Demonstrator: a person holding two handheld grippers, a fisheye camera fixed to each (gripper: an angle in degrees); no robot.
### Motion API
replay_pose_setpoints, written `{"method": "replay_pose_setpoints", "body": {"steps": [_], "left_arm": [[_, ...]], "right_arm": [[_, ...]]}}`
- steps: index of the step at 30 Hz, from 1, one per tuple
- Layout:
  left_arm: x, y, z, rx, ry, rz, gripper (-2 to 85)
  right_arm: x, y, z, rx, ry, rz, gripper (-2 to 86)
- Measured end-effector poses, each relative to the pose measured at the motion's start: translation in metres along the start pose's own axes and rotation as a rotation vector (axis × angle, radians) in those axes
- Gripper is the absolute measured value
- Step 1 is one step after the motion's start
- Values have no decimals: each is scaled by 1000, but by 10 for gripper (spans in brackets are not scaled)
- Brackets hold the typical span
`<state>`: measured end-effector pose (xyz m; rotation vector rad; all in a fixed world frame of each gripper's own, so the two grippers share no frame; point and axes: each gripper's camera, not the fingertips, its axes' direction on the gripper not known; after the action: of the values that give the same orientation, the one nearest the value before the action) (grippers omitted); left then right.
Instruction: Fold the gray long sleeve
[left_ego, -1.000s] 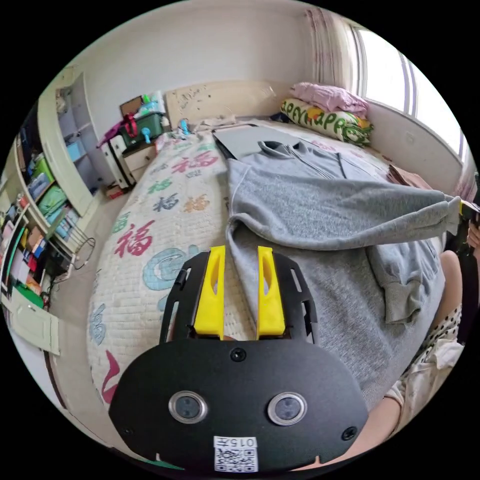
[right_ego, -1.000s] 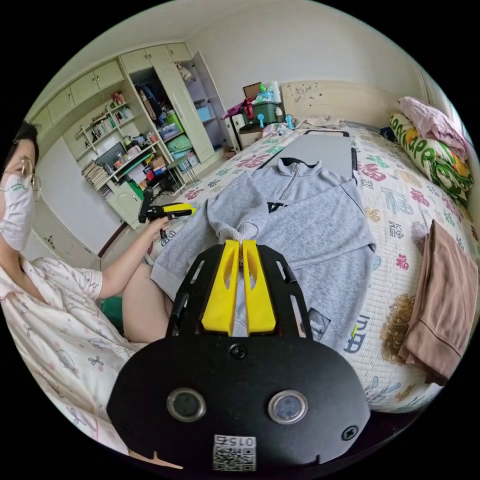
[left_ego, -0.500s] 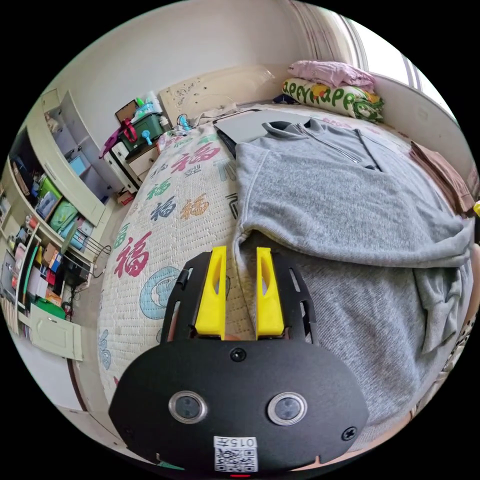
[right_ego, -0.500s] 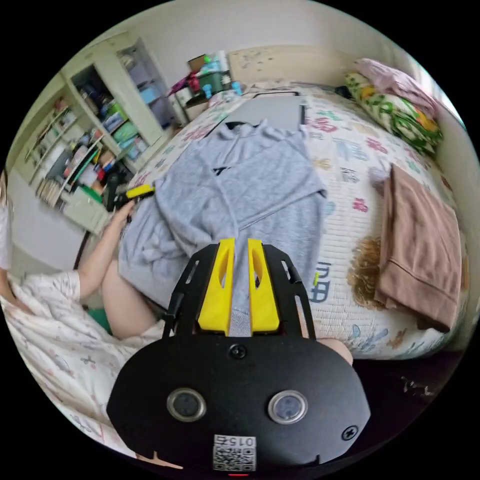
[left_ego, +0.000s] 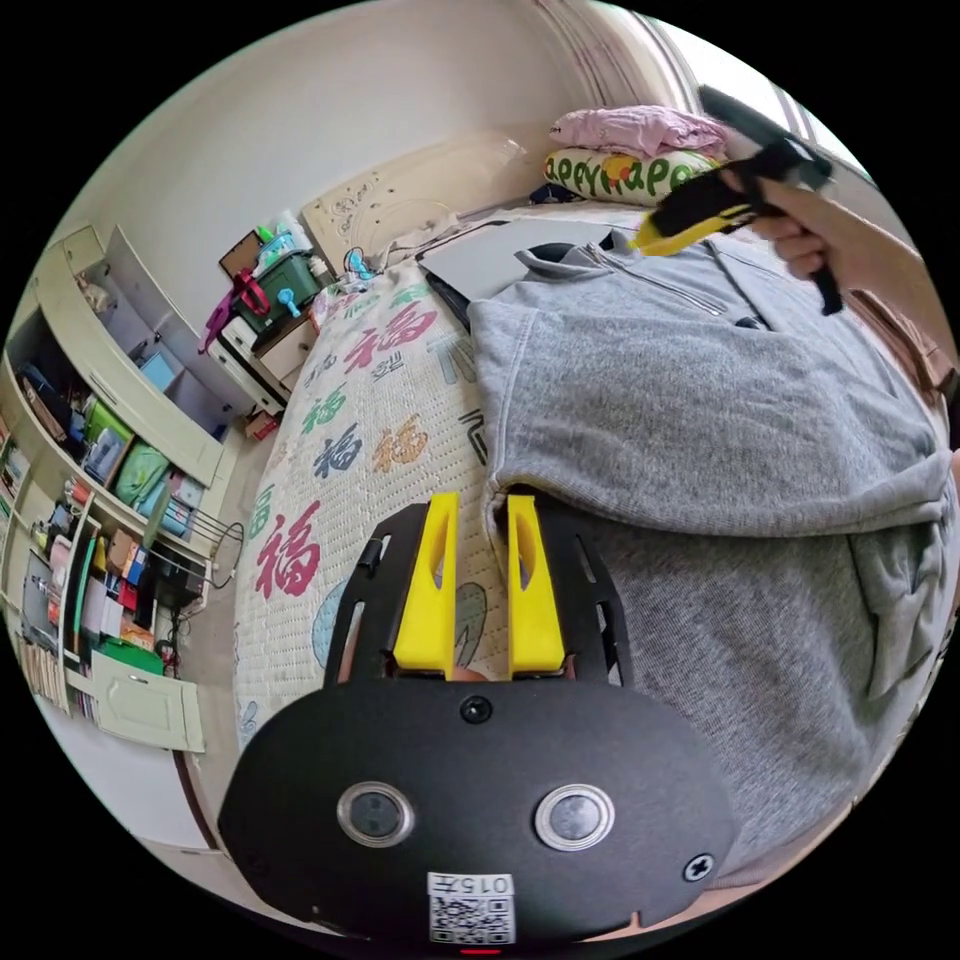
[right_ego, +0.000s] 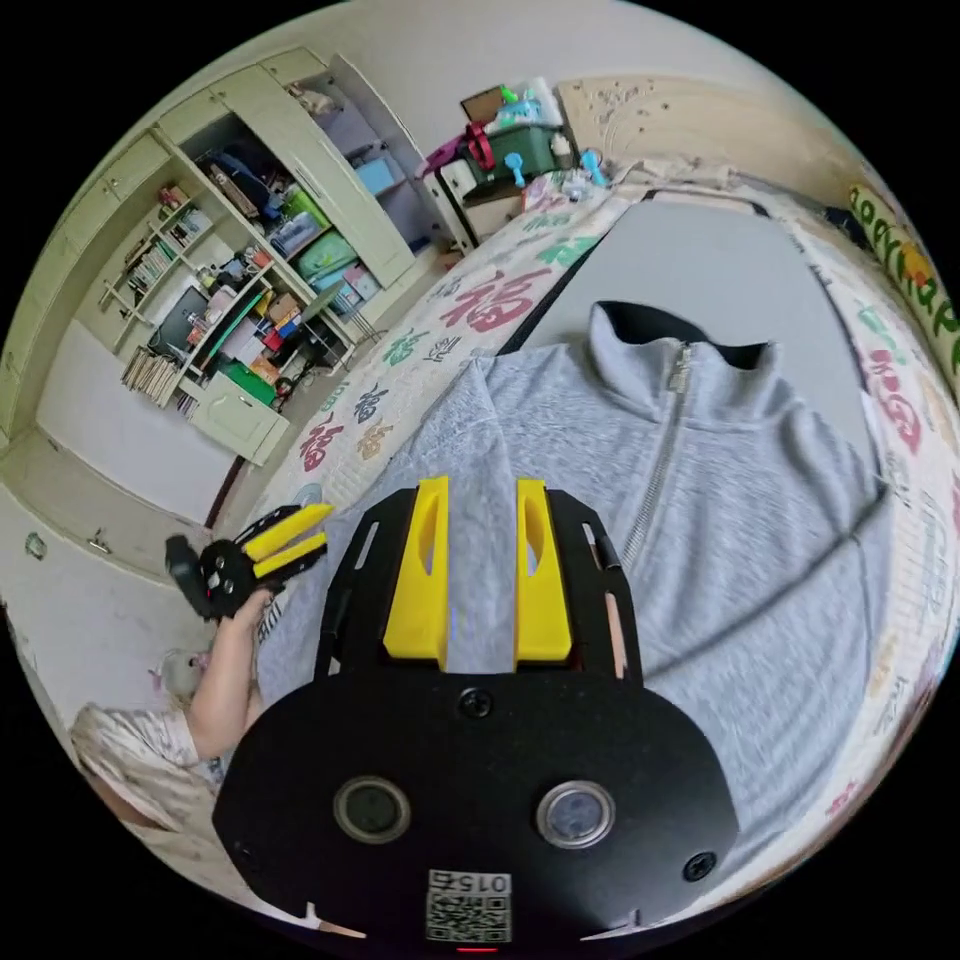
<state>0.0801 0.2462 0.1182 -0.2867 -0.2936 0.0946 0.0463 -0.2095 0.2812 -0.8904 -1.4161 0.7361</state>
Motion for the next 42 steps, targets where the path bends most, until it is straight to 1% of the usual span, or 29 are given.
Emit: {"method": "replay_pose_setpoints", "body": {"steps": [3,5,6,7,8,9,12,15,20,23,24,26,27,30,33,35,36,37,38,40,41,42], "left_arm": [[-4,2,-5,3,3,33,74],[-7,2,-6,-6,36,58,59],[-10,2,-2,-22,75,65,47],[-14,3,1,-31,84,57,35],[-15,3,2,-34,87,60,32],[-19,3,3,-35,99,64,25],[-36,6,3,-23,140,25,16],[-56,12,2,-11,111,-27,9],[-86,15,-8,27,120,-103,7],[-92,10,1,-24,95,-87,7],[-91,7,10,-69,93,-63,8],[-94,5,19,-97,86,-51,9],[-99,3,19,-102,90,-56,11],[-117,3,15,-125,133,-73,16],[-131,4,-5,-159,152,-34,26],[-137,7,-29,-122,161,-30,39],[-138,10,-48,-53,201,-30,50],[-136,11,-65,35,276,0,53],[-133,10,-73,79,322,26,55],[-112,-4,-96,220,539,167,58],[-104,-9,-99,242,596,205,60],[-86,-20,-103,278,691,266,67]], "right_arm": [[-1,-31,25,1,4,22,101],[-7,-43,36,-22,30,1,94],[-11,-50,45,-60,39,-17,87],[-15,-55,57,-123,43,-27,81],[-17,-56,60,-139,58,-31,78],[-23,-57,59,-111,103,-39,70],[-30,-65,62,-125,151,-61,41],[-38,-77,61,-130,161,-73,12],[-66,-98,65,-105,198,-114,0],[-75,-104,85,-166,275,-141,-1],[-73,-103,94,-202,302,-141,-1],[-69,-98,92,-185,285,-123,-1],[-64,-93,85,-172,246,-101,0],[-57,-66,42,-90,233,-114,2],[-44,-2,-20,-4,163,-116,9],[-35,49,-58,30,122,-136,12],[-30,89,-85,70,117,-147,14],[-27,129,-109,96,136,-158,16],[-25,149,-121,104,151,-157,17],[-17,219,-155,135,192,-115,24],[-14,234,-161,136,197,-94,26],[-8,259,-167,128,190,-41,32]]}}
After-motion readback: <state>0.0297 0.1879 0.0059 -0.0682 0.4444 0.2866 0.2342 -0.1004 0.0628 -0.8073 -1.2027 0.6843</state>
